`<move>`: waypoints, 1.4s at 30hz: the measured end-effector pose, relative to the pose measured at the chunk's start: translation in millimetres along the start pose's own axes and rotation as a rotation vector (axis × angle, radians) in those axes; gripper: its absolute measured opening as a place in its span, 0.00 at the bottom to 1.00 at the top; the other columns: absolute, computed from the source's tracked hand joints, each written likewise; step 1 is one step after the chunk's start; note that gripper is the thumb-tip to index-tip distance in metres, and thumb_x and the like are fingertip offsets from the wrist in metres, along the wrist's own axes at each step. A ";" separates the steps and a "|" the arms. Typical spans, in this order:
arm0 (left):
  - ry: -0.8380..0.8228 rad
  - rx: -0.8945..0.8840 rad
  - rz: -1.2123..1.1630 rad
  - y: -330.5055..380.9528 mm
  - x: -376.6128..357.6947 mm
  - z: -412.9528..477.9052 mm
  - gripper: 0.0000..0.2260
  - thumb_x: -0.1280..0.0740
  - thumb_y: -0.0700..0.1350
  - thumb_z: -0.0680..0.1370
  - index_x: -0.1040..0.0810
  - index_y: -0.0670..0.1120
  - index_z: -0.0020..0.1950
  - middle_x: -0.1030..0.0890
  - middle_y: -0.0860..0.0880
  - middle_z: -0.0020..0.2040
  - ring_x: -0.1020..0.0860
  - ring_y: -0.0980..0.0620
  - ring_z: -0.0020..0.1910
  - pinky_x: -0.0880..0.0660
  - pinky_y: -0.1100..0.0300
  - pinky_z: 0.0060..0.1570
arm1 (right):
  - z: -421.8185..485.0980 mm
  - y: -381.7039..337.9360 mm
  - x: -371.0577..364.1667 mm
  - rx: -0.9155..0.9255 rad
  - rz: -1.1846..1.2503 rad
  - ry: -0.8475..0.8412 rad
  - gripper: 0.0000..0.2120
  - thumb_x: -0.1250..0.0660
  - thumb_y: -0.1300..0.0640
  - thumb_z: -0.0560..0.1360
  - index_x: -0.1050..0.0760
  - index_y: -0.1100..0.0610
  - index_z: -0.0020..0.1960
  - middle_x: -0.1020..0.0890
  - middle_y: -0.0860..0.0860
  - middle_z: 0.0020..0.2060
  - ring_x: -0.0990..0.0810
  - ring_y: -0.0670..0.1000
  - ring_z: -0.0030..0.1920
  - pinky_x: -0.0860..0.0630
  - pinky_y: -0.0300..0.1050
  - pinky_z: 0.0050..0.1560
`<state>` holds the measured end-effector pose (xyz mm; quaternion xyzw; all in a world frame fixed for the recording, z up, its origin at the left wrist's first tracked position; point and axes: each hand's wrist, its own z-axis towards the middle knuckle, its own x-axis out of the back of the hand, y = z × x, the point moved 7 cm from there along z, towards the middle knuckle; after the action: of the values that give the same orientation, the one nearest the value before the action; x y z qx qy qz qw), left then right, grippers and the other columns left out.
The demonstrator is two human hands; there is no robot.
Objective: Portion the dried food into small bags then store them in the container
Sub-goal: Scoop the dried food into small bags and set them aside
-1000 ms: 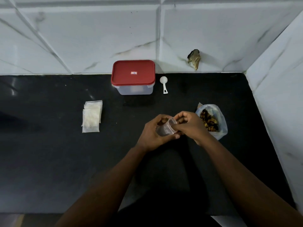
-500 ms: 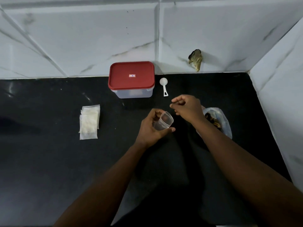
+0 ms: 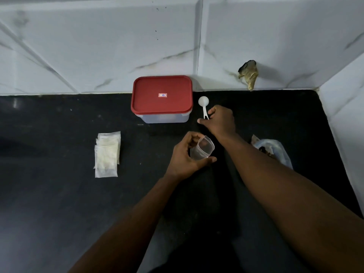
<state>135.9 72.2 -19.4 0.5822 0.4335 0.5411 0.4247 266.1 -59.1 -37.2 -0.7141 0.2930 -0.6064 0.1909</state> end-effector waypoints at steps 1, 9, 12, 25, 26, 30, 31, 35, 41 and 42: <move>-0.002 0.001 0.004 -0.2 0.3 1.6 0.27 0.17 0.45 0.68 0.25 0.49 0.63 0.18 0.54 0.58 0.18 0.53 0.58 0.19 0.52 0.59 | 0.5 0.0 -1.0 -0.004 -0.006 0.001 0.19 0.18 0.50 0.67 0.21 0.55 0.52 0.17 0.52 0.46 0.18 0.51 0.45 0.20 0.48 0.46; 0.014 0.008 -0.007 2.6 -1.7 4.9 0.28 0.16 0.45 0.68 0.24 0.48 0.62 0.18 0.54 0.57 0.18 0.53 0.59 0.19 0.52 0.59 | -11.8 7.0 16.1 -0.033 0.098 0.007 0.07 0.22 0.55 0.72 0.16 0.56 0.48 0.15 0.49 0.39 0.17 0.45 0.39 0.16 0.48 0.47; -0.005 0.000 -0.011 9.2 -7.2 3.6 0.27 0.17 0.45 0.68 0.25 0.48 0.63 0.18 0.54 0.58 0.18 0.55 0.59 0.19 0.54 0.60 | -27.2 10.4 41.4 0.004 0.161 0.026 0.06 0.26 0.53 0.75 0.15 0.55 0.48 0.16 0.47 0.36 0.17 0.45 0.37 0.16 0.50 0.46; -0.114 -0.073 -0.038 45.6 -70.4 -22.5 0.28 0.16 0.45 0.68 0.25 0.49 0.63 0.18 0.55 0.58 0.18 0.59 0.58 0.21 0.63 0.56 | -131.1 121.4 183.6 -0.033 0.226 0.181 0.04 0.26 0.51 0.76 0.15 0.50 0.50 0.15 0.44 0.43 0.15 0.44 0.44 0.16 0.53 0.51; -0.125 -0.080 -0.030 46.9 -76.1 -25.1 0.28 0.16 0.45 0.68 0.25 0.50 0.63 0.18 0.55 0.58 0.19 0.58 0.59 0.21 0.62 0.56 | -137.1 128.7 187.5 -0.029 0.215 0.185 0.05 0.26 0.51 0.75 0.15 0.50 0.50 0.14 0.44 0.42 0.15 0.44 0.44 0.16 0.53 0.51; -0.153 -0.096 0.002 46.8 -95.3 -32.4 0.27 0.16 0.45 0.68 0.25 0.50 0.62 0.18 0.53 0.58 0.18 0.54 0.59 0.19 0.53 0.57 | -153.2 140.3 189.6 0.064 0.126 0.172 0.06 0.24 0.53 0.74 0.14 0.54 0.49 0.14 0.46 0.41 0.16 0.42 0.41 0.17 0.47 0.49; -0.160 -0.097 0.005 46.7 -99.0 -33.9 0.27 0.16 0.45 0.68 0.25 0.50 0.62 0.18 0.53 0.58 0.18 0.54 0.59 0.19 0.53 0.57 | -156.3 139.2 189.3 0.107 0.085 0.185 0.06 0.24 0.54 0.74 0.14 0.55 0.49 0.14 0.47 0.41 0.17 0.41 0.41 0.18 0.43 0.48; -0.183 -0.070 0.019 43.6 -107.2 -40.1 0.27 0.17 0.47 0.68 0.25 0.49 0.62 0.18 0.55 0.57 0.19 0.57 0.58 0.19 0.57 0.56 | -162.5 135.9 184.7 0.245 -0.073 0.239 0.05 0.23 0.58 0.73 0.14 0.58 0.47 0.16 0.52 0.40 0.19 0.47 0.40 0.24 0.41 0.43; -0.220 -0.013 0.026 33.5 -111.8 -47.6 0.27 0.17 0.45 0.68 0.26 0.50 0.61 0.19 0.55 0.58 0.19 0.60 0.58 0.20 0.64 0.52 | -160.7 137.0 171.2 0.270 -0.133 0.125 0.04 0.25 0.60 0.74 0.15 0.59 0.48 0.19 0.51 0.41 0.22 0.46 0.39 0.30 0.34 0.40; -0.230 -0.004 0.025 31.8 -112.8 -48.1 0.27 0.17 0.45 0.68 0.27 0.50 0.62 0.19 0.55 0.58 0.19 0.60 0.58 0.20 0.64 0.52 | -161.4 136.1 170.3 0.279 -0.139 0.098 0.04 0.25 0.60 0.74 0.14 0.58 0.48 0.19 0.51 0.41 0.21 0.46 0.39 0.29 0.36 0.41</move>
<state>85.0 -43.8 -15.7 0.6449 0.3736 0.4770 0.4658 98.6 -259.2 36.7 -0.6689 0.1646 -0.6870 0.2313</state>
